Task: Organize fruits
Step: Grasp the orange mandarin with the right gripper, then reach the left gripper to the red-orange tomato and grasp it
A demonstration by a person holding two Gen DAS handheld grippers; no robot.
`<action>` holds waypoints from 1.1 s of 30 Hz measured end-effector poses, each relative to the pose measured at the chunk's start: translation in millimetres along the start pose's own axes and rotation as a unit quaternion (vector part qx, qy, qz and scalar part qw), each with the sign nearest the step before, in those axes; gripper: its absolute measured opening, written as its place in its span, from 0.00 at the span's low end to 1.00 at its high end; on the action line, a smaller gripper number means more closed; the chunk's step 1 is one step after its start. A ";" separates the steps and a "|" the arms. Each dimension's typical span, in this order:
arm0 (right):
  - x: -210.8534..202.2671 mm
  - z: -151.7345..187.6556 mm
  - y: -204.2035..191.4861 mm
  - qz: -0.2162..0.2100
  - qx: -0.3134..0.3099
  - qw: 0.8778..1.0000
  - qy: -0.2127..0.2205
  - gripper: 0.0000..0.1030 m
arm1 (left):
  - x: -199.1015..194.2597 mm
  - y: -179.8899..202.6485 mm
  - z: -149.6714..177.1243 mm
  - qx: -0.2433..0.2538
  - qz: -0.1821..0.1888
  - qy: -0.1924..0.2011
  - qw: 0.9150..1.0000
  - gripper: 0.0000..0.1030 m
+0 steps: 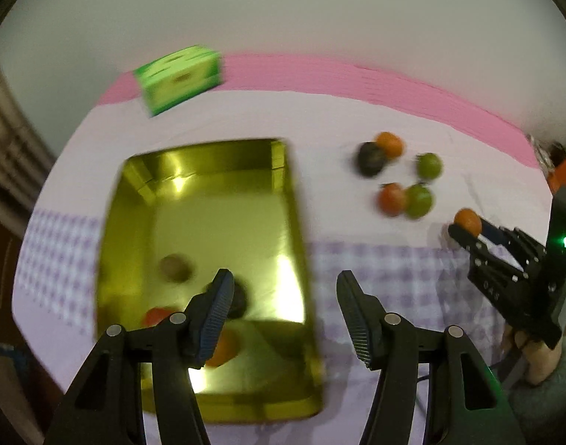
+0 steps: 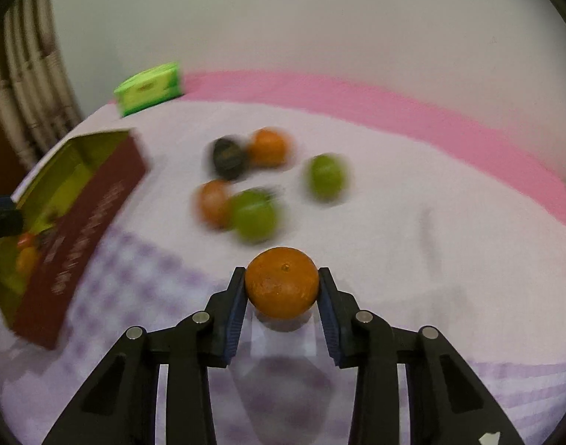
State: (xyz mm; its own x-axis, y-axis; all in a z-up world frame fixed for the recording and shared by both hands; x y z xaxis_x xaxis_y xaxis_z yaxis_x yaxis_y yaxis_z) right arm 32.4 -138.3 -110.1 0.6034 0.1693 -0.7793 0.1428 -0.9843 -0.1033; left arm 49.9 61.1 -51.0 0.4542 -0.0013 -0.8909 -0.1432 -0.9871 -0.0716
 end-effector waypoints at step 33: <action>-6.0 20.1 91.8 0.035 0.067 0.997 0.009 0.36 | 98.3 117.0 -59.7 0.022 0.030 -0.044 0.998 0.56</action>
State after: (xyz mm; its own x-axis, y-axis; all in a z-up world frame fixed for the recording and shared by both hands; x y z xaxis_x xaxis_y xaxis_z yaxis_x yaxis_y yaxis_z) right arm 26.1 -230.7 -127.3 0.6222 0.0995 -0.7765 -0.0057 -0.9913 -0.1315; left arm 130.2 -64.1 -120.2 0.3641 -0.0441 -0.9303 -0.2067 -0.9778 -0.0345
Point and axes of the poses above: each gripper's, at about its wrist camera, not at the fingertips, and x roughly the way its jaws point, y to its right, z to its underside, the point moved 6 cm from there along x, roughly the way its jaws point, and after that the axes turned 8 degrees about -z, right-handed, at the moved point
